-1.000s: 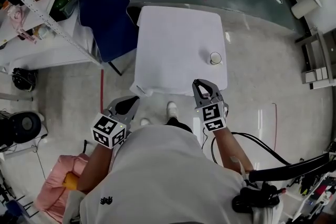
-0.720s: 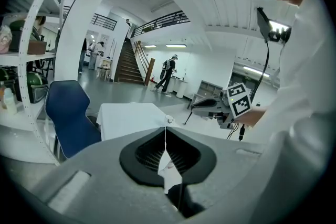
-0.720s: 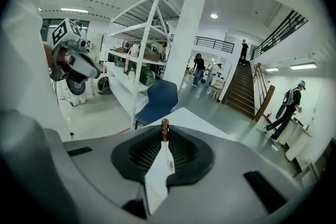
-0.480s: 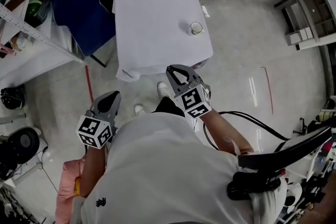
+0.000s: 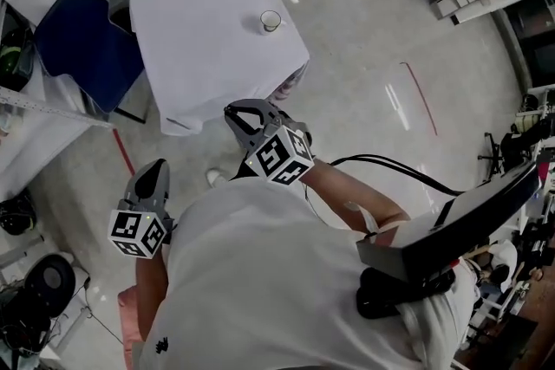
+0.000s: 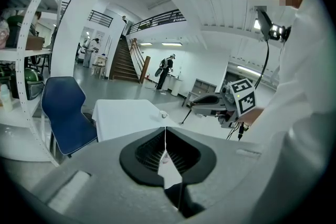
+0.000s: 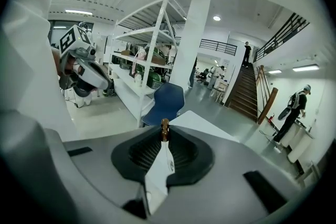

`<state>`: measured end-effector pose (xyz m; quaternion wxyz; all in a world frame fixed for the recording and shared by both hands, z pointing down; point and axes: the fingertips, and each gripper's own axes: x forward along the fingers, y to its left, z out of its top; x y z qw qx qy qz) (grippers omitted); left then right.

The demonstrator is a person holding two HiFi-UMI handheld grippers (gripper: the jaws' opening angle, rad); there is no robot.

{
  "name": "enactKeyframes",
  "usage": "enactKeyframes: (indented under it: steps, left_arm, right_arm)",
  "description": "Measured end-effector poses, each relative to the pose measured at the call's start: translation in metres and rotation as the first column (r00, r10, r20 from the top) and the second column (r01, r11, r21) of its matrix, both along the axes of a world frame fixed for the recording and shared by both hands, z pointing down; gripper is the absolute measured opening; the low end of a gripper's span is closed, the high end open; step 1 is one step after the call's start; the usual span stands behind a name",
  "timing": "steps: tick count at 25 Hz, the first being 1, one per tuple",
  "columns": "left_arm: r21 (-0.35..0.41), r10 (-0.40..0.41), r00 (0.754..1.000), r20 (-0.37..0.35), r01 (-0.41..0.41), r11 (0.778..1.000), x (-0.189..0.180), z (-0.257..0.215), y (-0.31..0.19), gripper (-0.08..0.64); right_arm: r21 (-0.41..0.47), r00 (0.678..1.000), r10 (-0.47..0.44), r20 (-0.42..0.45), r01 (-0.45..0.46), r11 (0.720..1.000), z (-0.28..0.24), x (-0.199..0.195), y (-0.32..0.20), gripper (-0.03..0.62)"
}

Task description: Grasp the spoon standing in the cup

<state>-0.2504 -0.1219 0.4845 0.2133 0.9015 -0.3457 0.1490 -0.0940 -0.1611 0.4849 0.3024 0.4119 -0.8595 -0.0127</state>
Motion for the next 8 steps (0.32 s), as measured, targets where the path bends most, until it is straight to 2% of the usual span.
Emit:
enactKeyframes:
  steps: [8]
  left_arm:
    - [-0.009, 0.001, 1.0, 0.002, -0.001, 1.0, 0.011, 0.003, 0.013, 0.012]
  right_arm:
    - [-0.004, 1.0, -0.014, 0.012, 0.014, 1.0, -0.001, 0.005, 0.015, 0.049]
